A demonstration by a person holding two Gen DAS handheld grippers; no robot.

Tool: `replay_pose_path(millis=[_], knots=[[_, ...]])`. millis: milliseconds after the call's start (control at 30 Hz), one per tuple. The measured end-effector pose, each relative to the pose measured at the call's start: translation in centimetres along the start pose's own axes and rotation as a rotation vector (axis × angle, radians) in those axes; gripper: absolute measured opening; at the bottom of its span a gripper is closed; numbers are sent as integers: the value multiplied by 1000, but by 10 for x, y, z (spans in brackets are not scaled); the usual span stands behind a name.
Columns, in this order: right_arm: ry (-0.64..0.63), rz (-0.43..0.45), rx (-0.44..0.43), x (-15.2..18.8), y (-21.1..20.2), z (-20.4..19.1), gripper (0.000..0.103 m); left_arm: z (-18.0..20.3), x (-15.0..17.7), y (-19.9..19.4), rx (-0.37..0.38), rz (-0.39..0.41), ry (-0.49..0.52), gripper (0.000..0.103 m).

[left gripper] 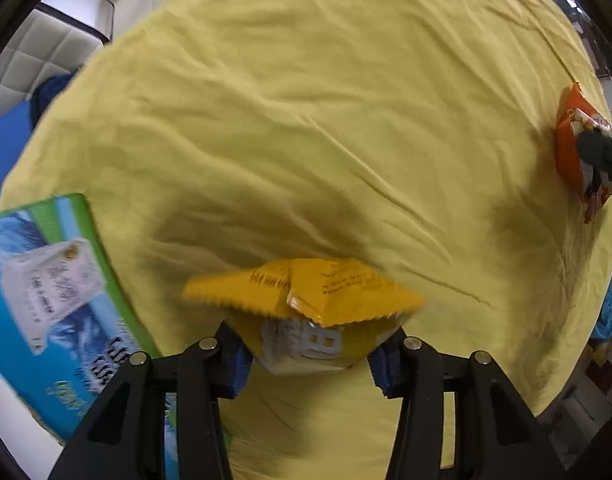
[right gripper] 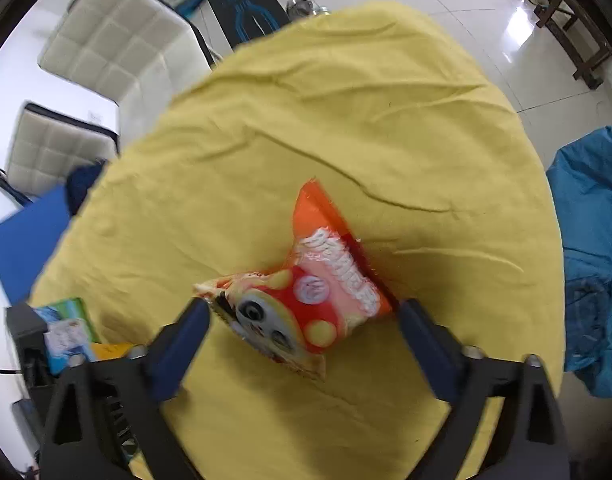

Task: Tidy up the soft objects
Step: 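Grasp the yellow snack pack with the left tool while the right tool grasps the orange panda pack, then carry both snacks into the box and open both tools to release them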

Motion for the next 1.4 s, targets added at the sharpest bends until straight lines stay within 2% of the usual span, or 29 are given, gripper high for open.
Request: replay_pose_path(millis=[67,100,233,300,400,567,900,1100,1300,1400], knots=[[-20,-32,49,-1,13,-4,83,-1,-1,7,8,-5,-24,51],[-27,-36,63,0,17,-5,68,-1,-2,10,14,-6,-33,52],[-50,-21,94,5,23,-5,59,4,0,18,20,18,-49,51],[-62,-19,92,8,25,-5,57,3,6,17,7,36,-55,45],[-86,-8,104,15,24,-7,53,2,13,10,-6,63,-48,41],[-126,13,123,31,18,-15,52,15,26,0,-2,104,-45,38],[-228,40,155,80,5,-30,50,23,76,-25,-8,219,-41,38],[-259,77,166,119,-7,-37,49,23,123,-45,-10,300,-32,38],[-265,91,145,142,-18,-44,49,11,145,-75,25,343,-39,38],[-266,105,134,152,-26,-50,49,14,143,-112,39,367,-42,38]])
Point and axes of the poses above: each gripper's, at about its wrist camera, not at the fingertips, and y roughly the way its jaws point, z to its right, x to its underside, the point moved 3 cm from there along y, roughly the way its jaws point, and after that the axes turned 2 degrees about y, right-handed, at the moved point
